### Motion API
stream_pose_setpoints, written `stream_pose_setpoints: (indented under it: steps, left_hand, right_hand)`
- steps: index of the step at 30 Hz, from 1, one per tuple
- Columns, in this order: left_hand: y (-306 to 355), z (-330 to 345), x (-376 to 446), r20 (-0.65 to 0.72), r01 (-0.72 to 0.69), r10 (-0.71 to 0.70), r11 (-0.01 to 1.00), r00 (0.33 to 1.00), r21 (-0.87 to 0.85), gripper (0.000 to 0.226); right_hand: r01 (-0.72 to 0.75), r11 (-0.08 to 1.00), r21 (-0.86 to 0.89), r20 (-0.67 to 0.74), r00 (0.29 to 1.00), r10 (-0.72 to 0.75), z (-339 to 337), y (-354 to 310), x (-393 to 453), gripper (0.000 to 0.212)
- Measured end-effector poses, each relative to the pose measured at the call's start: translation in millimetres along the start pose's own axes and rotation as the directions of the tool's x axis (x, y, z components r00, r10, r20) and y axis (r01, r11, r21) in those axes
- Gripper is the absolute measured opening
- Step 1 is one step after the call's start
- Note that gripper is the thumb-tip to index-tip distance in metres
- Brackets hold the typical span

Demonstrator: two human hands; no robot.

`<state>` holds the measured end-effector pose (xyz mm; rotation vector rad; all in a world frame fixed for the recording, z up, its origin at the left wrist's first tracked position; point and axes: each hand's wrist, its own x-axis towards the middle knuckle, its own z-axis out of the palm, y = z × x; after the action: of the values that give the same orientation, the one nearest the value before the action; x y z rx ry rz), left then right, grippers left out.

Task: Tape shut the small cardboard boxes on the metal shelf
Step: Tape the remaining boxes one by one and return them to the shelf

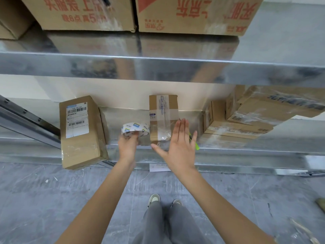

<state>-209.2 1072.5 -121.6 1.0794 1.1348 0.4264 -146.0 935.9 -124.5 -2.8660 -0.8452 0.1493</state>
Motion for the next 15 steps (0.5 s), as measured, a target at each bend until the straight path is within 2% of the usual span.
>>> stream_pose_setpoints:
  steps: [2, 4, 10, 15]
  left_hand:
    - [-5, 6, -6, 0.162, 0.166, -0.141, 0.974, 0.977, -0.155, 0.032]
    - [-8, 9, -9, 0.212, 0.207, -0.165, 0.959, 0.963, -0.195, 0.034]
    - [-6, 8, -3, 0.242, 0.233, -0.177, 0.945, 0.954, -0.23, 0.029]
    - [-9, 9, 0, 0.206, 0.216, -0.178, 0.959, 0.962, -0.181, 0.039]
  right_hand:
    - [0.002, 1.0, -0.029, -0.028, 1.0, -0.003, 2, -4, 2, 0.113]
    - [0.043, 0.998, -0.056, -0.055, 0.997, -0.046, 2, -7, 4, 0.101]
    - [0.223, 0.958, -0.178, -0.204, 0.944, -0.258, 5, -20, 1, 0.063]
    - [0.162, 0.972, -0.173, -0.119, 0.976, -0.184, 7, -34, 0, 0.067]
